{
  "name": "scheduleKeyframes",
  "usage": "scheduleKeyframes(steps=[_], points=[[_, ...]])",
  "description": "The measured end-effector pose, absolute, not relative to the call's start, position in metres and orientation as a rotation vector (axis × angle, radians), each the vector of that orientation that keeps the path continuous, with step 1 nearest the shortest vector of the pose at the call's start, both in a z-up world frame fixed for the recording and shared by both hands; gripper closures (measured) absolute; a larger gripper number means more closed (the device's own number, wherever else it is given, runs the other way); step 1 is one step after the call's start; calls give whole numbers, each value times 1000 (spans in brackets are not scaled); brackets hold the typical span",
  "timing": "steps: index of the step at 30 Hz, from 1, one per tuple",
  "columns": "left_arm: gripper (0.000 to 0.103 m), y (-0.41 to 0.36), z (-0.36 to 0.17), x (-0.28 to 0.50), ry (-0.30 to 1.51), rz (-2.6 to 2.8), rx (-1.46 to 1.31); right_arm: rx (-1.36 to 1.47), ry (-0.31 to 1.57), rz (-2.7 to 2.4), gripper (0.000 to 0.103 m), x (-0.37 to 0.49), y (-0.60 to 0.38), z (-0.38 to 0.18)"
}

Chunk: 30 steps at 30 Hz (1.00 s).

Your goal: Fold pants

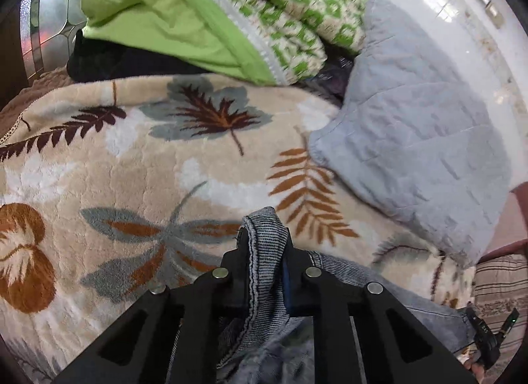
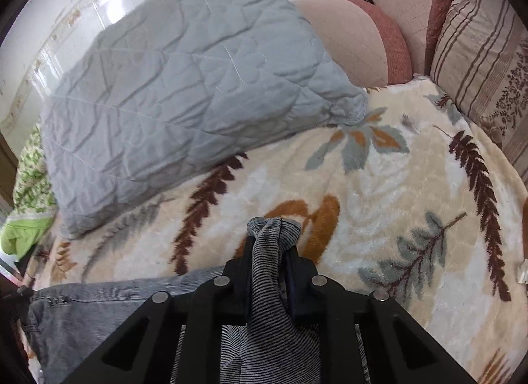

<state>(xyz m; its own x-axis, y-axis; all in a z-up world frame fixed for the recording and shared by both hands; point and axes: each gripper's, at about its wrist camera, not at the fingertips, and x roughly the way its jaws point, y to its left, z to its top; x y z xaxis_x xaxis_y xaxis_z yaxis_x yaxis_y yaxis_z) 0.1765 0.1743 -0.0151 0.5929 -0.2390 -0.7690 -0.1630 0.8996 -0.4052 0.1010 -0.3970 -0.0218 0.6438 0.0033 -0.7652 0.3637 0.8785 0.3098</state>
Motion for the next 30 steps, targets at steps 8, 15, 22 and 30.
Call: scheduleKeyframes(steps=[8,15,22,30], points=[[90,185,44,103,791,-152,-551,577,735,-164,87,34,-403,26],[90,226,63,4,739,-224,-502,690,708,-141,88,-73,-421,35],[90,254,42,-69,872,-227,-380,689,805,-88,88,-179,-409,35],[88,262,-12,-97,1129,-155,-269,580,1193,-40,86,-220,-392,-3]])
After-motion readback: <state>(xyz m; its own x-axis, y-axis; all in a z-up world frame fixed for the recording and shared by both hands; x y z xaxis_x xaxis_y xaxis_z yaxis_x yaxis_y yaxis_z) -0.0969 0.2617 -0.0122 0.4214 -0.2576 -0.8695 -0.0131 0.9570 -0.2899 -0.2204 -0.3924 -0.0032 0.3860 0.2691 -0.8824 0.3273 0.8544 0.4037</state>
